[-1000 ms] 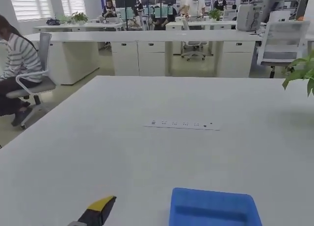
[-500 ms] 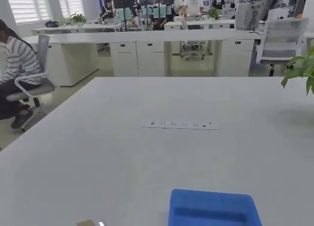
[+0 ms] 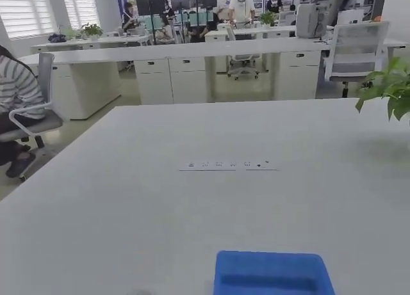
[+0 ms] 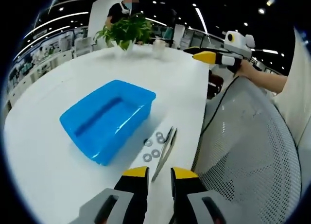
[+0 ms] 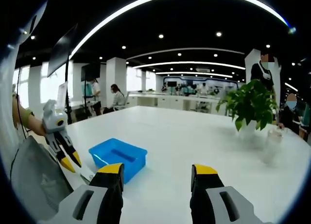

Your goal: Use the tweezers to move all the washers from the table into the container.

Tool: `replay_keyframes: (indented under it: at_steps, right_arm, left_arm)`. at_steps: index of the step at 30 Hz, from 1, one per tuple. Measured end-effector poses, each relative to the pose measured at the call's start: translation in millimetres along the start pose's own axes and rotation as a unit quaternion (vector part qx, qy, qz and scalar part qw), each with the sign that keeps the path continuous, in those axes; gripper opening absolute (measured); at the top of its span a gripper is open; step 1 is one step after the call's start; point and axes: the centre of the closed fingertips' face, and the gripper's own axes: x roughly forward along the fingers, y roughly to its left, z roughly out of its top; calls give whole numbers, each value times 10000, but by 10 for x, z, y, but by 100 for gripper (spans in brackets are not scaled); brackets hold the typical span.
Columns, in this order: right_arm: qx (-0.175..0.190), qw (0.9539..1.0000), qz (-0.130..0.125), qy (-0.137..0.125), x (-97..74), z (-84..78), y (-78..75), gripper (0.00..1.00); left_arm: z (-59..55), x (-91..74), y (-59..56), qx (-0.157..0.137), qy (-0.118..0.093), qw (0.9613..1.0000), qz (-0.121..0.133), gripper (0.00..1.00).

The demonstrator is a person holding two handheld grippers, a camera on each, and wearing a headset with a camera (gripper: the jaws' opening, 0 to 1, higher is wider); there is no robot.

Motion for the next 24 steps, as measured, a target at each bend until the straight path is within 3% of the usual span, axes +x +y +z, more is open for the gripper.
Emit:
replay_keyframes:
  at_steps: [3, 7, 11, 16, 19, 21, 24]
  right_arm:
    - [-49, 10000, -14, 59, 1, -19, -3, 53]
    - [-61, 9998, -15, 174, -4, -55, -3, 50]
    - [-284, 9988, 61, 395, -4, -116, 38, 39]
    - [-682, 9943, 205, 790, 23, -252, 106, 38]
    - [-582, 9930, 348, 972, 10, -328, 127, 34]
    - [-682, 9900, 366, 1181, -3, -401, 107, 30]
    - [-583, 9891, 594, 1216, -3, -406, 182, 25]
  left_arm:
    - [-99, 54, 29, 514, 461, 9976, 20, 11]
    - [-168, 111, 11, 900, 800, 9927, -87, 10]
    - [-173, 153, 22, 928, 893, 9916, -126, 6]
    - [-183, 173, 18, 1133, 1005, 9883, -150, 3]
    - [-221, 192, 26, 1371, 1168, 9836, -133, 1]
    - [-237, 215, 16, 1398, 1185, 9829, -161, 0]
    - [-234, 209, 24, 1451, 1191, 9821, -163, 0]
